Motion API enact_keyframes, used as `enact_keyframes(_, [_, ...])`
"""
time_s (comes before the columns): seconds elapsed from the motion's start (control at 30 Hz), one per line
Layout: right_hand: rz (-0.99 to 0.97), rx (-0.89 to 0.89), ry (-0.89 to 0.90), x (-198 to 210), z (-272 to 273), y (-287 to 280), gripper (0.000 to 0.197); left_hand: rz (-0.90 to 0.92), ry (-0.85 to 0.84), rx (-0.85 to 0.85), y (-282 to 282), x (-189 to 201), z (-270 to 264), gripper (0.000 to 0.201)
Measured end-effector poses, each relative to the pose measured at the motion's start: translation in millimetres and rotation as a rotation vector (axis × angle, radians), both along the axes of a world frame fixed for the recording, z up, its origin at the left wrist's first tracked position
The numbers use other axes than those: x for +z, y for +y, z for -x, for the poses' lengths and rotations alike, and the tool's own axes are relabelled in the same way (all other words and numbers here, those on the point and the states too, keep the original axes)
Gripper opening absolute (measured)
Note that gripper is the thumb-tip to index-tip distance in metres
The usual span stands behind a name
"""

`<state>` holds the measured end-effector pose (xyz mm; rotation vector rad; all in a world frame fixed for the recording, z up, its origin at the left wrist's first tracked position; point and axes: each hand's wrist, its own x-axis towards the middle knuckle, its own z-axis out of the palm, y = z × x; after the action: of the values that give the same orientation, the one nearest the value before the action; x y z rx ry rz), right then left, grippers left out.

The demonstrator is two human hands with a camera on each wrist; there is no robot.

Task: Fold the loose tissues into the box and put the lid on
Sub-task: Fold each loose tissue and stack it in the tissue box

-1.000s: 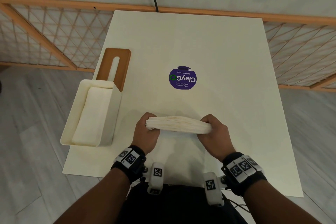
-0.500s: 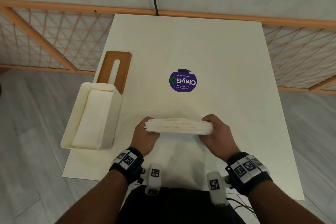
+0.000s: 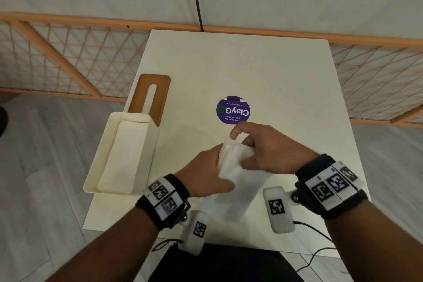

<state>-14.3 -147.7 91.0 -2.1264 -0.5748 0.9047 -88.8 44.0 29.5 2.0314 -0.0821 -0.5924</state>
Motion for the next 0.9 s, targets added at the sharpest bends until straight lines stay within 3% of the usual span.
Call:
enact_keyframes(0.1, [-0.135, -0.175, -0.018, -6, -2, -2, 0.049, 0.067, -0.073, 0.212, -1, -6, -1, 0.048])
enact_keyframes(0.23, [-0.446, -0.48, 0.224, -34, 11, -12, 0.067, 0.181, -0.124, 0.427, 3, -7, -11, 0.043])
enact_keyframes(0.3, [-0.446, -0.508, 0.257, -50, 21, -8, 0.069, 0.223, -0.121, 0.478, 3, -6, -17, 0.044])
enact_keyframes(0.5, [-0.476, -0.646, 0.104, -68, 22, 7, 0.047, 0.309, -0.116, 0.557, -7, -9, -28, 0.046])
enact_keyframes(0.63, [-0.449, -0.669, 0.061, -83, 34, 14, 0.034, 0.333, -0.072, 0.738, -26, -31, -16, 0.04])
enact_keyframes(0.8, [-0.452, -0.695, 0.017, -104, 52, 23, 0.05, 0.401, -0.078, 0.887, -38, -45, -4, 0.029])
enact_keyframes(0.9, [-0.458, -0.724, -0.013, -108, 58, 23, 0.046, 0.453, -0.084, 0.872, -35, -44, -6, 0.033])
